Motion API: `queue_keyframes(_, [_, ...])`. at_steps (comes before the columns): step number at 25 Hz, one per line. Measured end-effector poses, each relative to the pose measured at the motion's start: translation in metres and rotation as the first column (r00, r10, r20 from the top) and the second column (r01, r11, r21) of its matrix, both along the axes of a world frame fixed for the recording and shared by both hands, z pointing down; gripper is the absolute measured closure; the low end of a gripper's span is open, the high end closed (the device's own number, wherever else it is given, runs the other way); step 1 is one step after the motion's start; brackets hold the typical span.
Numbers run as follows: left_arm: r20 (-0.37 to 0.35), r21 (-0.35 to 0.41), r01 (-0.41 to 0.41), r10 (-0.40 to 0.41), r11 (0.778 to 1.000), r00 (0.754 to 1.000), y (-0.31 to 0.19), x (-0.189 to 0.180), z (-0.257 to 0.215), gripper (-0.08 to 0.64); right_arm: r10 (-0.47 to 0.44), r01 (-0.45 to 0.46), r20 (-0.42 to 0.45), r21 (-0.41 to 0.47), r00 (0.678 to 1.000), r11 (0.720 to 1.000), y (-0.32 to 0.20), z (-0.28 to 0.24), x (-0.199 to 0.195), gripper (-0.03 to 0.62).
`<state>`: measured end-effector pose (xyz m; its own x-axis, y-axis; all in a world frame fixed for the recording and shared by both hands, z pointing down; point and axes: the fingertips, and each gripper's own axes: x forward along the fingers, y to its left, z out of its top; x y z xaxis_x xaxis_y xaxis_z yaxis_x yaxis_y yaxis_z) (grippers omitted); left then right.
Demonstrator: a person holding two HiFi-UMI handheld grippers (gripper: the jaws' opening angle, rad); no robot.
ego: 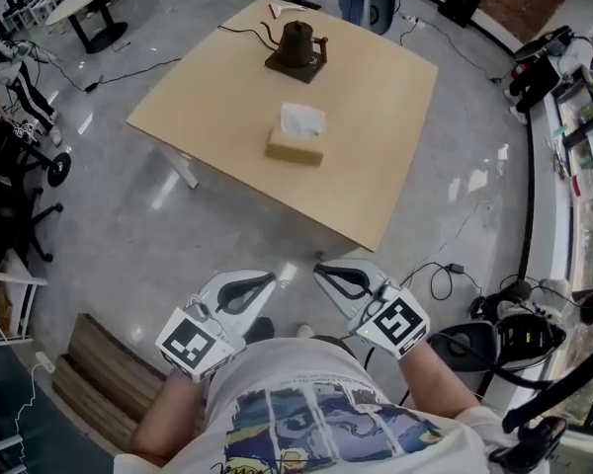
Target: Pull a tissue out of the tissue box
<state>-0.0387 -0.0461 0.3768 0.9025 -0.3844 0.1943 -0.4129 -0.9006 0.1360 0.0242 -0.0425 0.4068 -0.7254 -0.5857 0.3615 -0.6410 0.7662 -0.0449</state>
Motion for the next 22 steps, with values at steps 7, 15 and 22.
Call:
queue_keyframes(7, [0.004, 0.022, -0.082, 0.081, 0.996, 0.997, -0.043, -0.037, -0.005, 0.557, 0.075, -0.075, 0.028, 0.019, 0.997, 0.997, -0.042, -0.005, -0.031, 0.578])
queue_keyframes(15, [-0.016, 0.004, -0.116, 0.116, 0.993, 0.993, -0.07, -0.053, 0.008, 0.555, 0.129, -0.129, -0.026, 0.012, 0.991, 0.992, -0.078, 0.012, -0.037, 0.508])
queue_keyframes(22, [-0.014, 0.006, -0.08, 0.08, 0.997, 0.997, -0.105, -0.039, 0.004, 0.555, 0.149, -0.147, -0.099, 0.032, 0.984, 0.989, -0.138, 0.017, 0.006, 0.503])
